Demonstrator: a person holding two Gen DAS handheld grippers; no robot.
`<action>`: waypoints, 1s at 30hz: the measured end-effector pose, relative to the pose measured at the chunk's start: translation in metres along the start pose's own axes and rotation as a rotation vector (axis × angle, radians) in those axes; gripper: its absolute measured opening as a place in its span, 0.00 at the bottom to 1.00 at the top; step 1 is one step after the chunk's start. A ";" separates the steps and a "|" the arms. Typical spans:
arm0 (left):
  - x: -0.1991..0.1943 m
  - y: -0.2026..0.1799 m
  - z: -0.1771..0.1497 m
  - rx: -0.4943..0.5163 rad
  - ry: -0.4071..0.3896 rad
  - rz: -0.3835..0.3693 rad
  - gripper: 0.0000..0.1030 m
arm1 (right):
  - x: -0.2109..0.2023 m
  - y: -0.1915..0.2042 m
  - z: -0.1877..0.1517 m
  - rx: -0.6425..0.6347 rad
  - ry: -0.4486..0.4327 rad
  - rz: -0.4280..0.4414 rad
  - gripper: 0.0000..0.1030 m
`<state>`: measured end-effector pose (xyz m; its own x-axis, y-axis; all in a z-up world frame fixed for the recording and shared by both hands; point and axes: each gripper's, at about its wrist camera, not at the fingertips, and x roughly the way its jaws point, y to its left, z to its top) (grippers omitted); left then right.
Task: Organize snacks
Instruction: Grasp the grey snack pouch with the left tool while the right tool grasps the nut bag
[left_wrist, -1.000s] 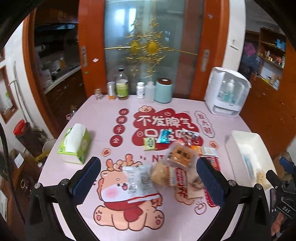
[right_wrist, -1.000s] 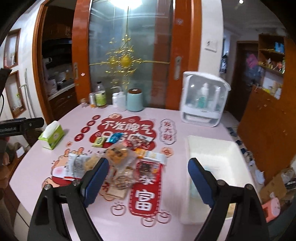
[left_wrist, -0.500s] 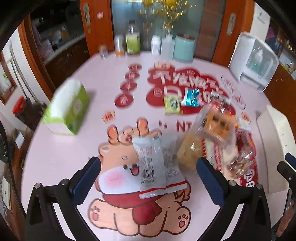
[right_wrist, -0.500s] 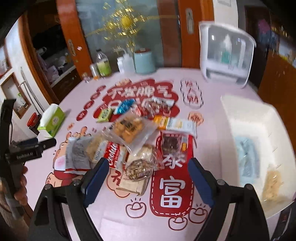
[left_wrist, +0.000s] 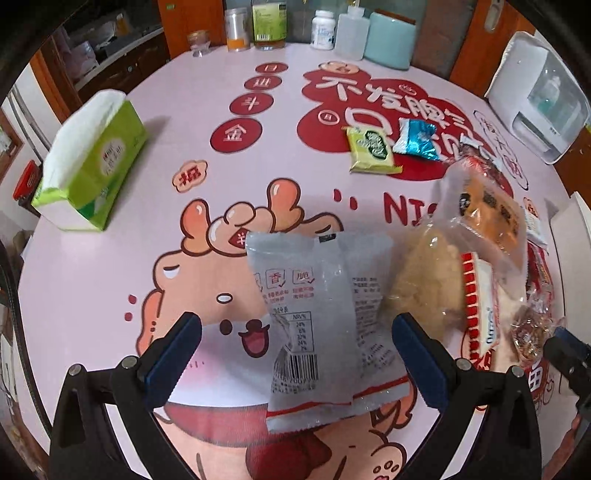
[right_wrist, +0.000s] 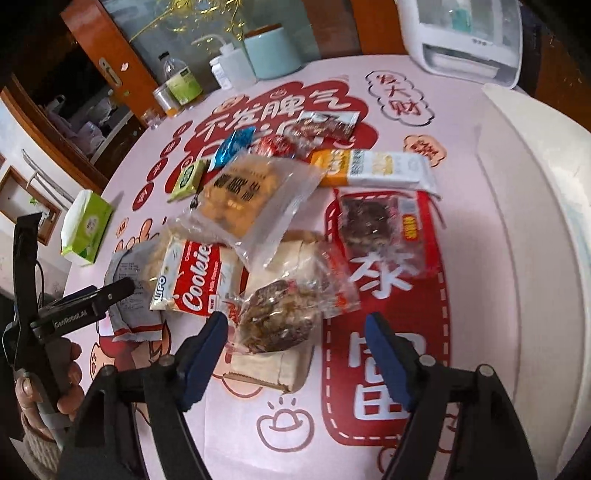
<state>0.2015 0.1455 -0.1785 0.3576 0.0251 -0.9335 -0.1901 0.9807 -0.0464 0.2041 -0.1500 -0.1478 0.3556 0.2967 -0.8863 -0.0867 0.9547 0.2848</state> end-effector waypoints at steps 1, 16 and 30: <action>0.003 0.001 0.000 -0.003 0.007 -0.001 1.00 | 0.004 0.002 0.000 -0.006 0.008 0.002 0.69; 0.021 -0.005 0.005 -0.028 0.012 -0.019 0.67 | 0.021 0.015 -0.008 -0.060 0.033 -0.025 0.38; -0.037 -0.014 -0.018 -0.028 -0.079 -0.055 0.39 | -0.018 0.013 -0.023 -0.066 -0.066 0.023 0.37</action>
<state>0.1743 0.1271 -0.1494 0.4387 -0.0124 -0.8986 -0.1937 0.9751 -0.1080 0.1747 -0.1423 -0.1366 0.4130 0.3187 -0.8532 -0.1563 0.9477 0.2783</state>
